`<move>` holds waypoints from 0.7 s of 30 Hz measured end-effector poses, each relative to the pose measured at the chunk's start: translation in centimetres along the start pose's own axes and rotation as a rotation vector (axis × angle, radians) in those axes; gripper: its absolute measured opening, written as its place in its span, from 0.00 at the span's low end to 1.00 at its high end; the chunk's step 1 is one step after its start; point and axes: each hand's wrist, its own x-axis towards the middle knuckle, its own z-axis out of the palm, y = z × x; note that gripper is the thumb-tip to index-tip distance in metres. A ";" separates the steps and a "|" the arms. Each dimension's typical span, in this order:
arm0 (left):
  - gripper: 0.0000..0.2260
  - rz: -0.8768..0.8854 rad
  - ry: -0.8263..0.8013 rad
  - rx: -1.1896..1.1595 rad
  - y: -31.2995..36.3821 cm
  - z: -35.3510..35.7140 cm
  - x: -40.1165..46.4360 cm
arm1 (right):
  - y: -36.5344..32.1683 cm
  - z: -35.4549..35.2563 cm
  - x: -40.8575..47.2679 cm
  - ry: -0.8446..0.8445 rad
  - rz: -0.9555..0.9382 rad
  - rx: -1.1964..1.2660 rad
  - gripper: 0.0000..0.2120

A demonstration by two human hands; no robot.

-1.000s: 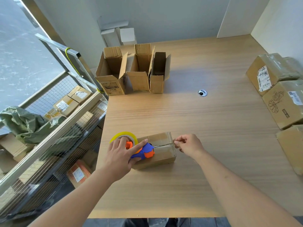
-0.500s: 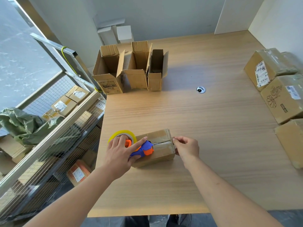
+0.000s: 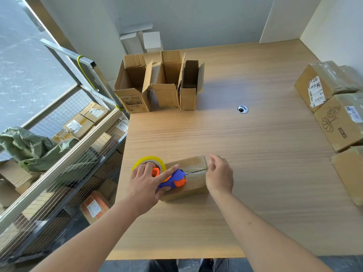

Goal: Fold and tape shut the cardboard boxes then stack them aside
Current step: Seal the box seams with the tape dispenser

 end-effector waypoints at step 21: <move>0.24 0.075 -0.299 -0.193 -1.3 -5.7 1.6 | 0.2 2.6 -0.4 -0.345 -0.440 -0.444 0.33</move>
